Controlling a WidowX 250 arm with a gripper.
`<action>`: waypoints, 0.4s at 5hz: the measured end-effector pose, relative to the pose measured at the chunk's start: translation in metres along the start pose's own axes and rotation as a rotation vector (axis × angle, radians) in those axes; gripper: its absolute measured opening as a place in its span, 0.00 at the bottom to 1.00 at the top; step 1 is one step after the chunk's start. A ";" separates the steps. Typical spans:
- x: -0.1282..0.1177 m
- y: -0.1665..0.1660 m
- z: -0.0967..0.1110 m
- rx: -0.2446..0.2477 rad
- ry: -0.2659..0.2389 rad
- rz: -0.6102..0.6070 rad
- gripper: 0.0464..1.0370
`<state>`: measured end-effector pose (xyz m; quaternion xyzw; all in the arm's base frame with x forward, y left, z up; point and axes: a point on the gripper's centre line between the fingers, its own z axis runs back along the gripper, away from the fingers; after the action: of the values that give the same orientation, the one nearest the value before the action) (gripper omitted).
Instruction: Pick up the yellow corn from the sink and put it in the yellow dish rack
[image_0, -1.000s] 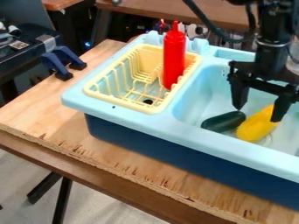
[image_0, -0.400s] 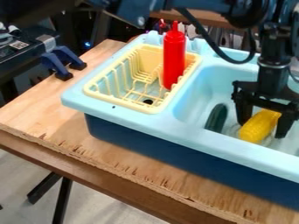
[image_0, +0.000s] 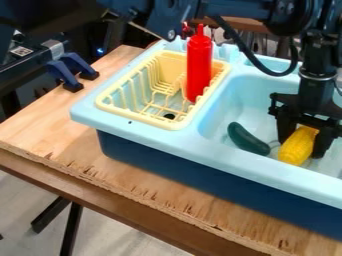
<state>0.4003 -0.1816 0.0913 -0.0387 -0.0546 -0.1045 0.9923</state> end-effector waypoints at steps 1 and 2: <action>-0.002 0.000 0.000 0.007 -0.017 -0.001 0.64; -0.014 0.001 0.012 0.012 -0.027 -0.001 0.64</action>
<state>0.3861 -0.1770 0.1015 -0.0339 -0.0688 -0.1043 0.9916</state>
